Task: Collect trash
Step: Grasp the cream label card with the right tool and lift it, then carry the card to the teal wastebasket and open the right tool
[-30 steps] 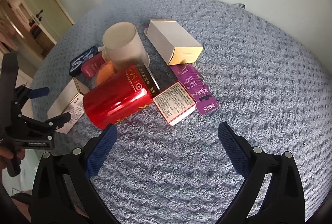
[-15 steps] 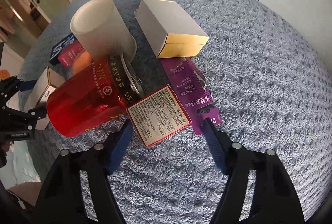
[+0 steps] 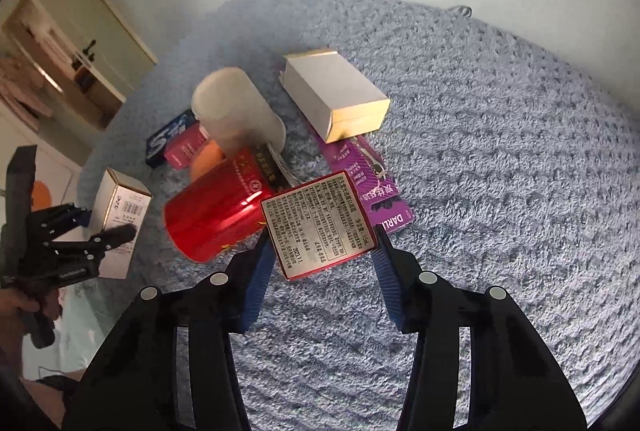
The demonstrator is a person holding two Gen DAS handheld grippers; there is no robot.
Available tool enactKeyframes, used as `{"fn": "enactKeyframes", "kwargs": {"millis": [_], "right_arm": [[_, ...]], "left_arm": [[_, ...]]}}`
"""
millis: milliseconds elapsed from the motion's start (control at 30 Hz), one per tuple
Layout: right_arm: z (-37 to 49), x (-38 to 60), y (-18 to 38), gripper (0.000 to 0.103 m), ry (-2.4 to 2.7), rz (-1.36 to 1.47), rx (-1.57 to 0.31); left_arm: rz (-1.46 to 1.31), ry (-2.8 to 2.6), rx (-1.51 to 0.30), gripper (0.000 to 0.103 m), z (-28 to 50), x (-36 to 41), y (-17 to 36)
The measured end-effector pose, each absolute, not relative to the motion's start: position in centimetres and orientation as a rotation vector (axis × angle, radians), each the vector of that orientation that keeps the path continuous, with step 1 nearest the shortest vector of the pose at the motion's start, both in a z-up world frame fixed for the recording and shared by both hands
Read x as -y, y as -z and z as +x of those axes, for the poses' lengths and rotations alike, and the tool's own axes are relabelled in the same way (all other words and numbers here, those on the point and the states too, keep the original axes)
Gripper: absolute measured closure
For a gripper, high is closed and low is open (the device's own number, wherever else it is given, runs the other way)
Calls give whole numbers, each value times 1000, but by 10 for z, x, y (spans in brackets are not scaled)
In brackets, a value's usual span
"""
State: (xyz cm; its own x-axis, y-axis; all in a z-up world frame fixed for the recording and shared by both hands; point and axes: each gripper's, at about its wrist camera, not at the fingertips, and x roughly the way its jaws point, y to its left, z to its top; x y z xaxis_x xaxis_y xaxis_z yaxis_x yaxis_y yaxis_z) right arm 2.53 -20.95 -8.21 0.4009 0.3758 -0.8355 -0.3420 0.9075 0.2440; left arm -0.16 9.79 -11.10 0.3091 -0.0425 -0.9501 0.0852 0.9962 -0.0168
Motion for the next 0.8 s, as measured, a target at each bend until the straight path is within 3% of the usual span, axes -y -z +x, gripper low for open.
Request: {"fn": "enactKeyframes", "kwargs": {"millis": [300,533,800], "right_arm": [[-5,88,31,54,-858,-66,-1028],[-75,-82,58,54,-1262,-298,-1131],[-179,-244,115,53,-1550,-566,-1265]], "left_arm": [[-105,-153,-1218,55,-71,-167,83],[-311,-453,-1248,55,-181,-256,94],[-548,-689,-1316,55,-294,-344,142]]}}
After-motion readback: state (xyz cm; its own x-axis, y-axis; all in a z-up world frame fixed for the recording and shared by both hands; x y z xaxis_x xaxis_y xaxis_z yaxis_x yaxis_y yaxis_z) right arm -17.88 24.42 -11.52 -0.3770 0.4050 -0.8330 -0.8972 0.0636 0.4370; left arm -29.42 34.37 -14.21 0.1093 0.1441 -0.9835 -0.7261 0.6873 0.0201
